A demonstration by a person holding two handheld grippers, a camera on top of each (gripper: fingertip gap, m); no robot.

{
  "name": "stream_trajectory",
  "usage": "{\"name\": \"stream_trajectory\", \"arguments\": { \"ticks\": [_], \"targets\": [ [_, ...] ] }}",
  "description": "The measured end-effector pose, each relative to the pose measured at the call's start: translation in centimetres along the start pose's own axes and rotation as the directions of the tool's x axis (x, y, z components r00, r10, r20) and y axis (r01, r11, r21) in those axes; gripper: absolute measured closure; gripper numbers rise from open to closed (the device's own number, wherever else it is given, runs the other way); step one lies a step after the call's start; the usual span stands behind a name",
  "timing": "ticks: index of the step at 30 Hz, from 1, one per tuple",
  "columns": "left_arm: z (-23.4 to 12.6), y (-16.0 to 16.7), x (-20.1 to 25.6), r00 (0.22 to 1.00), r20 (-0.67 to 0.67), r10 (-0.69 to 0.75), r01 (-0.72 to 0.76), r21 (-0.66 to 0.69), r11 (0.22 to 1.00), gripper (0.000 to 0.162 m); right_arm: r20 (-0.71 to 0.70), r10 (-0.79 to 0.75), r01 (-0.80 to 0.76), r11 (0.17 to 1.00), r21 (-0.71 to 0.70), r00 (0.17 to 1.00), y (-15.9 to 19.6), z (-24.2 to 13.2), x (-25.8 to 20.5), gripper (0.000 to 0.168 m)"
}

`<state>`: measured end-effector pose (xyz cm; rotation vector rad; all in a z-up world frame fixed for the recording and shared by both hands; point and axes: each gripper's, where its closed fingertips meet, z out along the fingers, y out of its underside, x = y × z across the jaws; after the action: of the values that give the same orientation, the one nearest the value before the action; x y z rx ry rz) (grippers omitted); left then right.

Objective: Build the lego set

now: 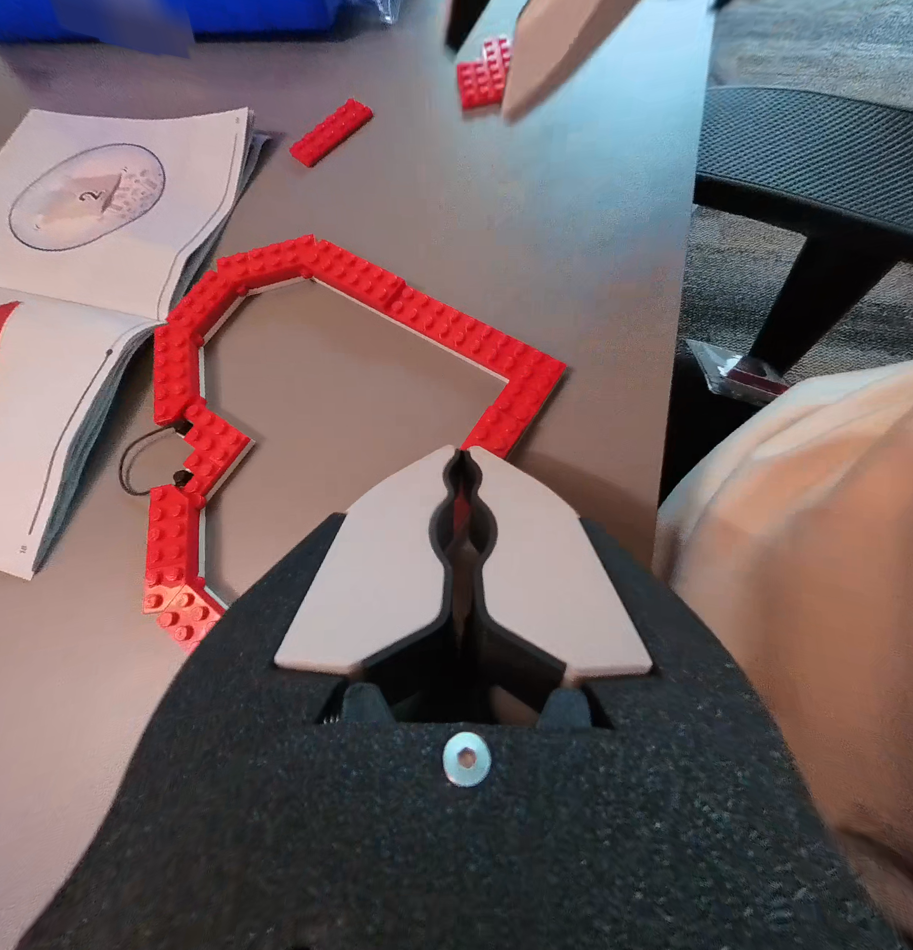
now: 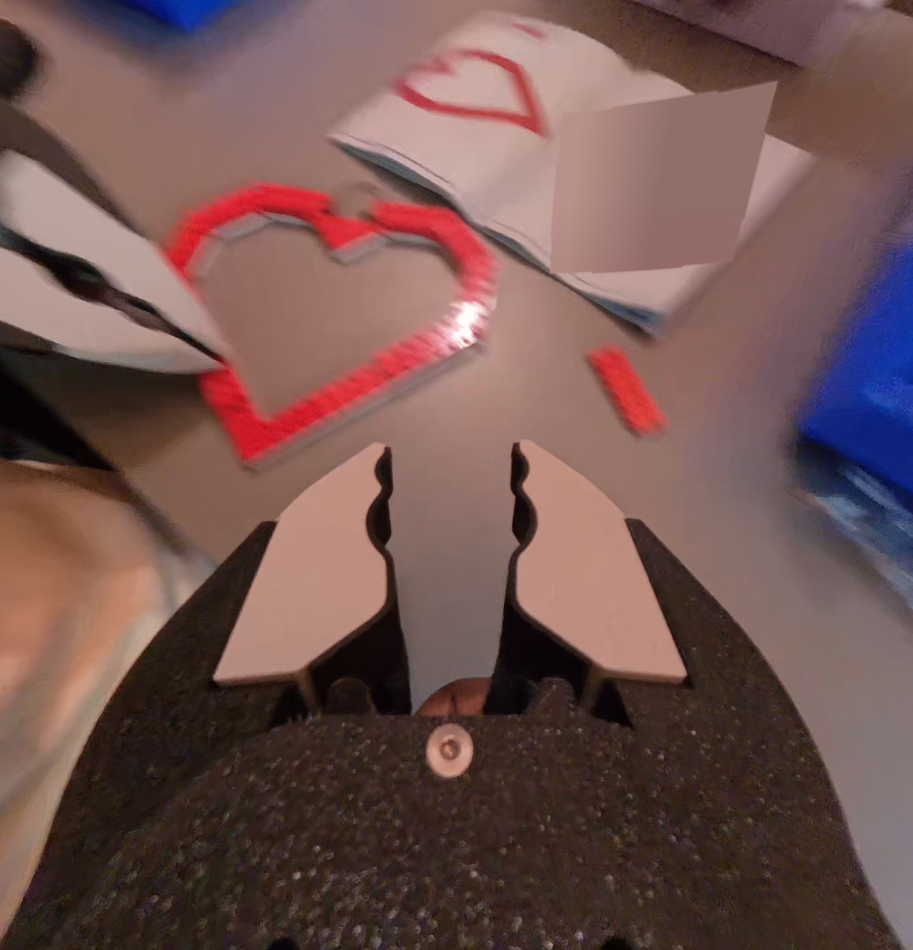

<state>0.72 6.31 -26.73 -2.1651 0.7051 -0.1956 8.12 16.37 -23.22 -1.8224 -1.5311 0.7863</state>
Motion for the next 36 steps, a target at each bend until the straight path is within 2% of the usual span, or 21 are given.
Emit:
{"name": "stream_trajectory", "arguments": {
  "ticks": [2,4,7,9,11,13,17,19,21,23,24,25,27,29,31,33,36],
  "targets": [
    [-0.6,-0.8,-0.6,0.999,0.025,-0.021,0.020,0.054,0.998,0.159,-0.110,0.019,-0.024,0.999,-0.047,0.994,2.1,-2.3,4.0,0.124],
    [-2.3,-2.7,-0.7,0.998,-0.016,-0.053,0.055,0.203,0.978,0.158,-0.123,0.036,-0.046,0.995,-0.083,0.992,3.8,-3.6,6.0,0.128],
    [-5.3,-4.0,-2.6,0.983,-0.046,-0.179,0.184,0.349,0.919,0.151,-0.053,0.022,-0.024,0.999,-0.049,0.998,3.3,-3.8,6.6,0.139],
    [-7.0,-3.2,-4.4,0.971,-0.021,-0.240,0.229,0.385,0.894,0.132,0.050,-0.001,0.001,1.000,-0.004,0.999,1.7,-2.9,5.0,0.139],
    [-8.7,-1.5,-6.6,0.945,0.057,-0.321,0.275,0.391,0.878,0.119,0.128,0.019,-0.021,1.000,0.014,0.992,0.1,-1.3,3.1,0.131],
    [-9.9,0.7,-8.4,0.914,0.130,-0.384,0.315,0.370,0.874,0.120,0.183,0.070,-0.070,0.998,-0.008,0.981,-1.0,0.9,1.4,0.113],
    [-8.2,5.2,-8.8,0.877,0.147,-0.458,0.442,0.129,0.888,0.117,0.143,0.040,-0.028,0.996,-0.085,0.989,-2.4,6.4,1.7,0.113],
    [-7.0,5.2,-8.0,0.897,0.135,-0.420,0.408,0.110,0.906,0.124,0.152,0.030,-0.009,0.990,-0.140,0.988,-3.0,8.7,1.5,0.113],
    [-6.6,4.4,-8.4,0.913,0.187,-0.363,0.339,0.152,0.929,0.127,0.110,-0.010,0.031,0.982,-0.186,0.994,-3.3,10.6,1.8,0.115],
    [-6.7,3.7,-8.8,0.912,0.214,-0.351,0.315,0.183,0.931,0.127,0.028,-0.106,0.109,0.968,-0.226,0.994,-3.4,11.7,2.7,0.131],
    [-6.7,3.5,-8.7,0.915,0.205,-0.347,0.310,0.190,0.931,0.127,0.045,-0.130,0.137,0.961,-0.240,0.991,-3.5,11.9,2.2,0.148],
    [-6.7,3.4,-8.7,0.918,0.201,-0.341,0.303,0.196,0.933,0.126,0.051,-0.157,0.165,0.955,-0.247,0.986,-3.6,11.9,2.0,0.148],
    [-6.9,3.2,-9.5,0.919,0.232,-0.318,0.272,0.210,0.939,0.119,0.056,-0.229,0.236,0.955,-0.179,0.972,-4.5,12.0,1.4,0.149],
    [-7.2,2.1,-10.7,0.927,0.278,-0.253,0.190,0.234,0.953,0.111,0.069,-0.275,0.278,0.960,-0.029,0.959,-6.5,11.2,0.2,0.149],
    [-7.3,0.3,-11.5,0.937,0.309,-0.162,0.092,0.230,0.969,0.103,0.021,-0.332,0.329,0.940,0.093,0.943,-8.7,9.6,-0.6,0.150],
    [-6.7,-1.7,-11.2,0.963,0.260,-0.076,0.026,0.192,0.981,0.097,-0.056,-0.410,0.414,0.898,0.148,0.910,-10.5,8.0,-1.4,0.151],
    [-5.5,-4.4,-10.1,0.994,0.094,-0.049,0.034,0.161,0.986,0.096,-0.124,-0.522,0.536,0.821,0.197,0.844,-12.6,6.0,-3.6,0.151]
  ]
}}
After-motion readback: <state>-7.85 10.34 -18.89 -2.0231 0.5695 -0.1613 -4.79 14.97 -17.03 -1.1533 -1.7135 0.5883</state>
